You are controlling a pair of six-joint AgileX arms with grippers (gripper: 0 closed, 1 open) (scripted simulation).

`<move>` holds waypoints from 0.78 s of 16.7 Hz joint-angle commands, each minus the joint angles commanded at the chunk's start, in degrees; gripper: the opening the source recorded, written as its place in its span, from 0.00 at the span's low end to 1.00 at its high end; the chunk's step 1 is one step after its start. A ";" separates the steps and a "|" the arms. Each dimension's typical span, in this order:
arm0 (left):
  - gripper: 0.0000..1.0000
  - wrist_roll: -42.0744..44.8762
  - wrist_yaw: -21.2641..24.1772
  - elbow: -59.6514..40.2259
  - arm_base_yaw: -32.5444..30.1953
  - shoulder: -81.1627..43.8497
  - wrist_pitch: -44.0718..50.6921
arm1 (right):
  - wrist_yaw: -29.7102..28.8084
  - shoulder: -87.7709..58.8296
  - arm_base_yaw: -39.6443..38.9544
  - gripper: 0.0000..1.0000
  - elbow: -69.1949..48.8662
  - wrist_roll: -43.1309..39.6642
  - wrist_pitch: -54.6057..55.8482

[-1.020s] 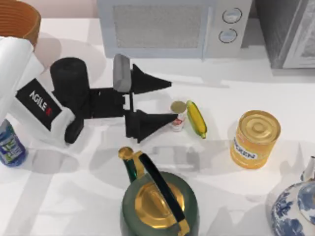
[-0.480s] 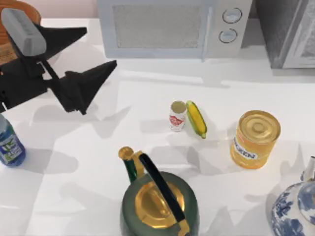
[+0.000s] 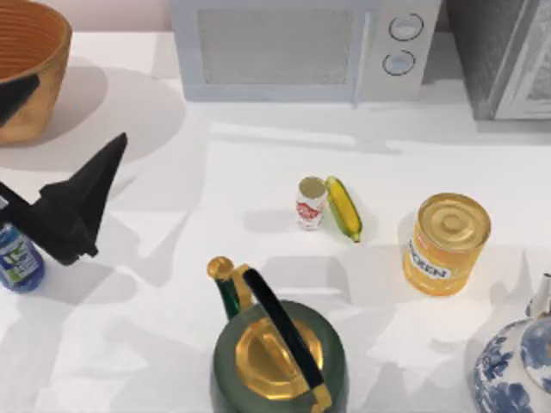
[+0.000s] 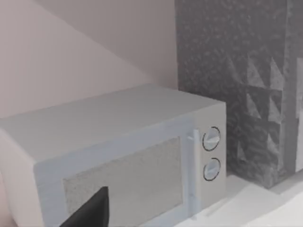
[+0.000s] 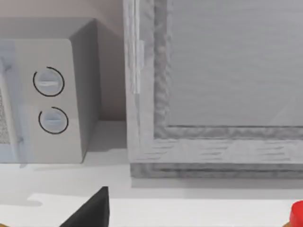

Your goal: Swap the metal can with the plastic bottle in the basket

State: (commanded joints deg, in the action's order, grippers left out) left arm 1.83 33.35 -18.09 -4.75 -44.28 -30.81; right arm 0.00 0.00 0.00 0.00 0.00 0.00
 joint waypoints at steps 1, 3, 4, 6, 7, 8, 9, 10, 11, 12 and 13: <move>1.00 0.21 -3.16 1.79 0.39 5.54 2.70 | 0.00 0.00 0.00 1.00 0.00 0.00 0.00; 1.00 0.34 -10.26 5.26 1.63 16.70 8.50 | 0.00 0.00 0.00 1.00 0.00 0.00 0.00; 1.00 0.26 -14.05 7.01 2.32 21.91 11.65 | 0.00 0.00 0.00 1.00 0.00 0.00 0.00; 1.00 0.03 -21.57 10.30 3.61 30.80 18.33 | 0.00 0.00 0.00 1.00 0.00 0.00 0.00; 1.00 -0.14 -24.72 11.84 4.11 34.36 21.43 | 0.00 0.00 0.00 1.00 0.00 0.00 0.00; 1.00 -0.38 -27.40 13.33 4.49 37.41 24.21 | 0.00 0.00 0.00 1.00 0.00 0.00 0.00; 1.00 -0.72 -29.60 14.75 4.74 39.92 26.59 | 0.00 0.00 0.00 1.00 0.00 0.00 0.00; 1.00 -1.13 -31.33 16.04 4.87 41.91 28.51 | 0.00 0.00 0.00 1.00 0.00 0.00 0.00; 1.00 -1.51 -32.50 17.14 4.84 43.25 29.81 | 0.00 0.00 0.00 1.00 0.00 0.00 0.00; 1.00 -1.75 -33.13 17.83 4.78 44.01 30.55 | 0.00 0.00 0.00 1.00 0.00 0.00 0.00; 1.00 -1.83 -33.35 18.09 4.75 44.28 30.81 | 0.00 0.00 0.00 1.00 0.00 0.00 0.00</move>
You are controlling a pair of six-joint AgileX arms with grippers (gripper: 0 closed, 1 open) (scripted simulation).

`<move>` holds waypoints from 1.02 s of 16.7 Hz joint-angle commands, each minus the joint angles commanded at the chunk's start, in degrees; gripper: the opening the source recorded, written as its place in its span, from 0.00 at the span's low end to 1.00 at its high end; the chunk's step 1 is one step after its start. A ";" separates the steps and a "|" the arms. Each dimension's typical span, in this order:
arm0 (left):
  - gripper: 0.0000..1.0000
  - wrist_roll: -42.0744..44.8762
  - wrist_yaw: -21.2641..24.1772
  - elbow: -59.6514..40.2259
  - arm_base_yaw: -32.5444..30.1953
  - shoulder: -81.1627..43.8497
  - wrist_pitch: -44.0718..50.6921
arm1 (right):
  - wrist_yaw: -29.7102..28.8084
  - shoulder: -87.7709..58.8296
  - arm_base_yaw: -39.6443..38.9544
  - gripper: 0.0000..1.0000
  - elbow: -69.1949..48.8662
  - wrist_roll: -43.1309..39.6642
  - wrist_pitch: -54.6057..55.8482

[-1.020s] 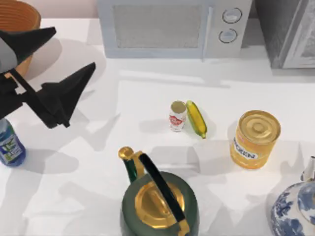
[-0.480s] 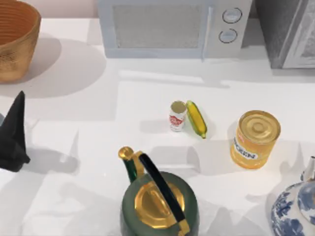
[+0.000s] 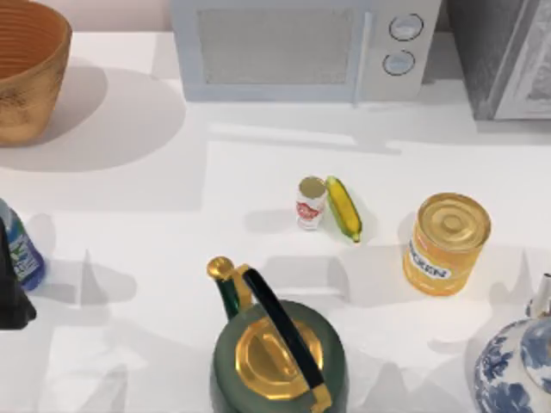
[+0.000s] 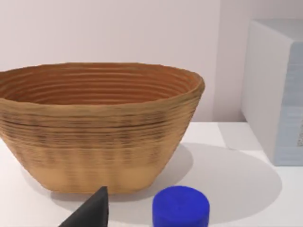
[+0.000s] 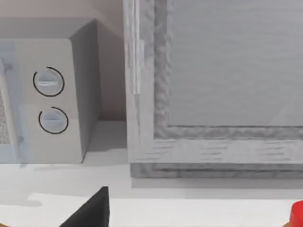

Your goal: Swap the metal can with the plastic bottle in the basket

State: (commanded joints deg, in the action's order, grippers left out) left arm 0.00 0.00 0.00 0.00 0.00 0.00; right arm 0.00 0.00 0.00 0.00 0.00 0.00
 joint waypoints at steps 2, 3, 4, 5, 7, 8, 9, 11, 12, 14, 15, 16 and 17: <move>1.00 0.00 0.00 0.00 0.00 0.00 0.00 | 0.00 0.00 0.00 1.00 0.00 0.00 0.00; 1.00 0.00 0.00 0.00 0.00 0.00 0.00 | 0.00 0.00 0.00 1.00 0.00 0.00 0.00; 1.00 0.05 0.09 -0.13 -0.10 -0.20 -0.10 | 0.00 0.00 0.00 1.00 0.00 0.00 0.00; 1.00 0.06 0.09 -0.13 -0.09 -0.25 -0.15 | 0.00 0.00 0.00 1.00 0.00 0.00 0.00; 1.00 0.14 0.19 0.02 0.30 -2.11 -1.99 | 0.00 0.00 0.00 1.00 0.00 0.00 0.00; 1.00 0.23 0.33 0.16 0.61 -3.94 -3.81 | 0.00 0.00 0.00 1.00 0.00 0.00 0.00; 1.00 0.33 0.56 0.34 0.95 -6.39 -6.23 | 0.00 0.00 0.00 1.00 0.00 0.00 0.00; 1.00 0.60 1.30 0.78 1.67 -13.09 -12.67 | 0.00 0.00 0.00 1.00 0.00 0.00 0.00; 1.00 0.76 1.79 1.03 2.03 -17.32 -16.55 | 0.00 0.00 0.00 1.00 0.00 0.00 0.00; 1.00 1.12 2.90 1.59 2.79 -27.17 -25.32 | 0.00 0.00 0.00 1.00 0.00 0.00 0.00; 1.00 1.31 3.52 1.89 3.18 -32.62 -30.07 | 0.00 0.00 0.00 1.00 0.00 0.00 0.00; 1.00 1.50 4.15 2.21 3.58 -38.29 -34.90 | 0.00 0.00 0.00 1.00 0.00 0.00 0.00; 1.00 1.69 4.76 2.52 3.99 -44.06 -39.72 | 0.00 0.00 0.00 1.00 0.00 0.00 0.00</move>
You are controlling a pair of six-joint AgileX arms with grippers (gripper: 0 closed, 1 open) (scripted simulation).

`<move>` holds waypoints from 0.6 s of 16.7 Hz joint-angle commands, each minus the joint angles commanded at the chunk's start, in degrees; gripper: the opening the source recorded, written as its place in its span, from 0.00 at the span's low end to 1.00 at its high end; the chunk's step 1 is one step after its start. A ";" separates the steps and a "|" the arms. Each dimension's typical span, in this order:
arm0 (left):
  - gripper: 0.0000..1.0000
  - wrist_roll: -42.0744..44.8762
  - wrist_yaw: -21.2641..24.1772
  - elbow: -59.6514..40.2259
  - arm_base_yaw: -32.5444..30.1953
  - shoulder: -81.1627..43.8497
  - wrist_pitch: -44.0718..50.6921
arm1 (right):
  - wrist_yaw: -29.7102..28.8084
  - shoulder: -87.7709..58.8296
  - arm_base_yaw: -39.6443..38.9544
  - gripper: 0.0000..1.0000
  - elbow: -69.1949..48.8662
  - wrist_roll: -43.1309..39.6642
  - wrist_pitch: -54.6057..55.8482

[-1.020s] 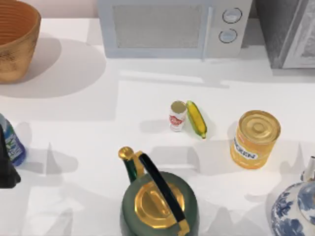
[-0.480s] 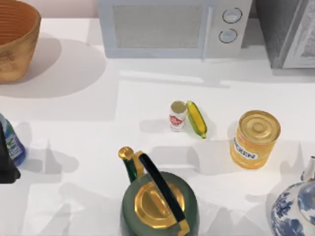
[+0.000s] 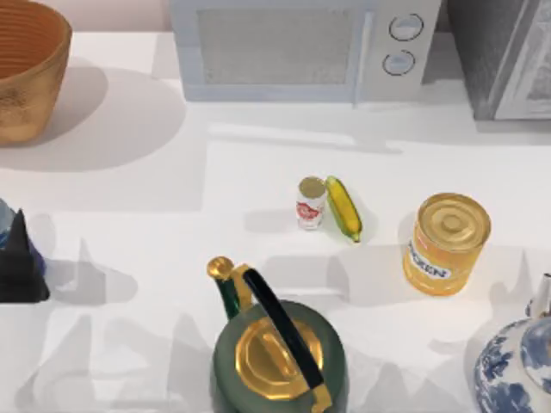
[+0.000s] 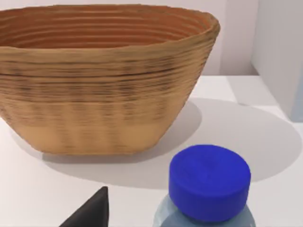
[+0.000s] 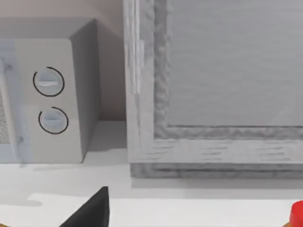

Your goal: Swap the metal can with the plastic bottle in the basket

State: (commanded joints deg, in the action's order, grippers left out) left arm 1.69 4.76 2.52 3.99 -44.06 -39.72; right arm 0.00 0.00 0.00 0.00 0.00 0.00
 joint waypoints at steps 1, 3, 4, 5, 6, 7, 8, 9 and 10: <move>1.00 0.19 0.59 0.31 0.43 -5.76 -4.75 | 0.00 0.00 0.00 1.00 0.00 0.00 0.00; 1.00 0.55 1.69 0.93 1.30 -16.86 -13.88 | 0.00 0.00 0.00 1.00 0.00 0.00 0.00; 1.00 0.71 2.20 1.22 1.73 -22.08 -18.22 | 0.00 0.00 0.00 1.00 0.00 0.00 0.00; 1.00 0.87 2.68 1.51 2.15 -26.99 -22.35 | 0.00 0.00 0.00 1.00 0.00 0.00 0.00; 1.00 1.02 3.12 1.78 2.55 -31.51 -26.16 | 0.00 0.00 0.00 1.00 0.00 0.00 0.00; 1.00 1.15 3.50 2.02 2.92 -35.53 -29.61 | 0.00 0.00 0.00 1.00 0.00 0.00 0.00; 1.00 1.28 3.84 2.23 3.24 -39.01 -32.68 | 0.00 0.00 0.00 1.00 0.00 0.00 0.00; 1.00 1.38 4.14 2.41 3.52 -41.93 -35.31 | 0.00 0.00 0.00 1.00 0.00 0.00 0.00; 1.00 1.47 4.39 2.56 3.74 -44.26 -37.48 | 0.00 0.00 0.00 1.00 0.00 0.00 0.00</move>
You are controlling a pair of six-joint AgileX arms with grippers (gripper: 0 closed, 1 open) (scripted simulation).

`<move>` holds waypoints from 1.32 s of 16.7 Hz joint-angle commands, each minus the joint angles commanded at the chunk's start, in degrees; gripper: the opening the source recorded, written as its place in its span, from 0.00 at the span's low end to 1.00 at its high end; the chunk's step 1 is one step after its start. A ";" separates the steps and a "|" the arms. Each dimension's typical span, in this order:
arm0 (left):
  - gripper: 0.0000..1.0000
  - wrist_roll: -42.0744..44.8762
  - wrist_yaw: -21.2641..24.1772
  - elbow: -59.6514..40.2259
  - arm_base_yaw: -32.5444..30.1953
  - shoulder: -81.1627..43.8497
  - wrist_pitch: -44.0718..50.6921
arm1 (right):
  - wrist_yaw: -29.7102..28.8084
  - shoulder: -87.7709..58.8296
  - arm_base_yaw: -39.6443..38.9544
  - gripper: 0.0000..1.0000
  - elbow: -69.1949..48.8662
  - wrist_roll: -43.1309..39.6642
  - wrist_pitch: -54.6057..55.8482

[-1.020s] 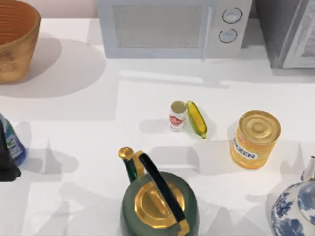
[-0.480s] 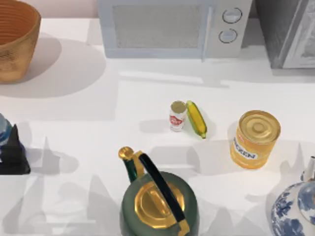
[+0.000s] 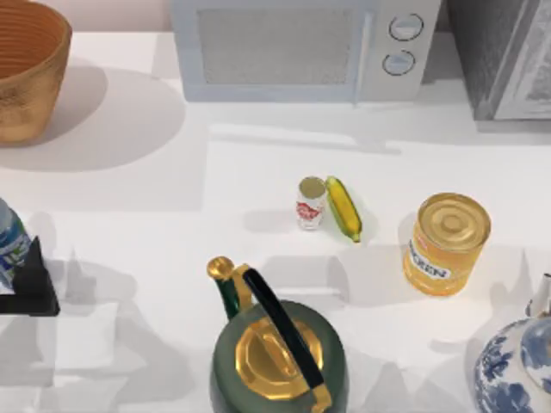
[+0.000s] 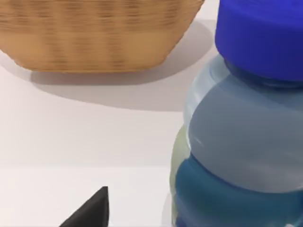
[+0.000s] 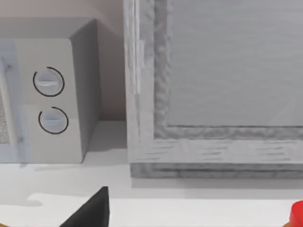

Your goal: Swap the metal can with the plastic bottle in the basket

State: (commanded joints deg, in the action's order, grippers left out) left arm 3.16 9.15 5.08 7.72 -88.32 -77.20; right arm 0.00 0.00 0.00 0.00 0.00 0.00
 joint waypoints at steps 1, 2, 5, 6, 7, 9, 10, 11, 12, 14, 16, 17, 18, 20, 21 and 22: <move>1.00 0.07 0.19 0.11 0.16 -1.75 -1.66 | 0.00 0.00 0.00 1.00 0.00 0.00 0.00; 1.00 0.12 0.33 0.18 0.27 -2.92 -2.79 | 0.00 0.00 0.00 1.00 0.00 0.00 0.00; 1.00 0.15 0.41 0.22 0.33 -3.61 -3.45 | 0.00 0.00 0.00 1.00 0.00 0.00 0.00; 1.00 0.15 0.41 0.22 0.33 -3.61 -3.45 | 0.00 0.00 0.00 1.00 0.00 0.00 0.00; 1.00 0.13 0.36 -2.19 0.02 -4.45 -3.27 | 0.00 0.00 0.00 1.00 0.00 0.00 0.00; 1.00 0.07 0.18 -2.19 -0.11 -5.07 -3.40 | 0.00 0.00 0.00 1.00 0.00 0.00 0.00; 1.00 0.00 -0.04 -2.19 -0.27 -5.78 -3.70 | 0.00 0.00 0.00 1.00 0.00 0.00 0.00; 1.00 -0.07 -0.28 -2.19 -0.45 -6.61 -4.23 | 0.00 0.00 0.00 1.00 0.00 0.00 0.00; 1.00 -0.13 -0.50 -2.24 -0.66 -7.52 -4.94 | 0.00 0.00 0.00 1.00 0.00 0.00 0.00; 1.00 -0.26 -0.92 -2.79 -1.15 -9.37 -6.47 | 0.00 0.00 0.00 1.00 0.00 0.00 0.00; 1.00 -0.41 -1.37 -4.33 -1.69 -11.90 -7.54 | 0.00 0.00 0.00 1.00 0.00 0.00 0.00; 1.00 -0.47 -1.57 -5.57 -1.94 -13.49 -7.92 | 0.00 0.00 0.00 1.00 0.00 0.00 0.00; 1.00 -0.53 -1.76 -7.00 -2.16 -15.16 -8.17 | 0.00 0.00 0.00 1.00 0.00 0.00 0.00; 1.00 -0.63 -2.05 -9.86 -2.51 -18.37 -8.47 | 0.00 0.00 0.00 1.00 0.00 0.00 0.00; 1.00 -0.67 -2.14 -11.02 -2.62 -19.72 -8.61 | 0.00 0.00 0.00 1.00 0.00 0.00 0.00; 1.00 -0.68 -2.20 -11.84 -2.69 -20.76 -8.75 | 0.00 0.00 0.00 1.00 0.00 0.00 0.00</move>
State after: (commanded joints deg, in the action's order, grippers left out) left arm 2.48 6.95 -6.75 5.03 -109.08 -85.95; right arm 0.00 0.00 0.00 0.00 0.00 0.00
